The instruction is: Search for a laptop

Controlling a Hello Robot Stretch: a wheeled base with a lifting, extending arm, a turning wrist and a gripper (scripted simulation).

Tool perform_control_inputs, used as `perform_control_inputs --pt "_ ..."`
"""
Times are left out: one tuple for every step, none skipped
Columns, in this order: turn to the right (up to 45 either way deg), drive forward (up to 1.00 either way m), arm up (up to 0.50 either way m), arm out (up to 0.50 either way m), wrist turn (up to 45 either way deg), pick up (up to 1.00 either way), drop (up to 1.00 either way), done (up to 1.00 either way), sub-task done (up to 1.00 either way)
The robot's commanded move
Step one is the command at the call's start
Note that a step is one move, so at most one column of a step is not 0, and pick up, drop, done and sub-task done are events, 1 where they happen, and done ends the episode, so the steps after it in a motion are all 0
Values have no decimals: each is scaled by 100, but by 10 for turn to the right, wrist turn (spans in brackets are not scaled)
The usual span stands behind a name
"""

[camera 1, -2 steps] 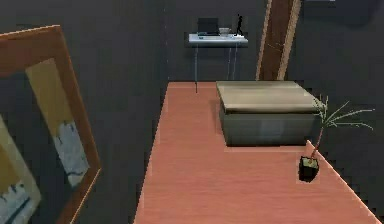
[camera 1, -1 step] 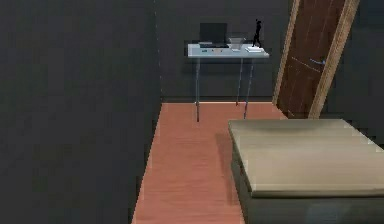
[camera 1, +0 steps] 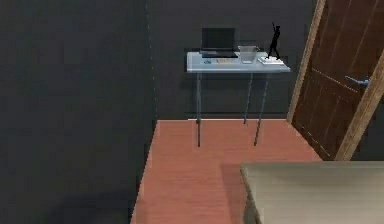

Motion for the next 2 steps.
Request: perform_control_inputs --pt "0 100 0 0 0 0 0 0 0" --pt "0 35 0 0 0 0 0 0 0"
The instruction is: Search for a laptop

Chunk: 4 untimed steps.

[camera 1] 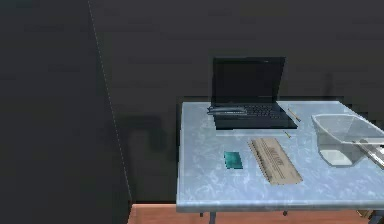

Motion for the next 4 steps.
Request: perform_control_inputs --pt "-30 0 0 0 0 0 0 0 0" --pt "0 5 0 0 0 0 0 0 0" --pt "210 0 0 0 0 0 0 0 0" --pt "0 0 0 0 0 0 0 100 0"
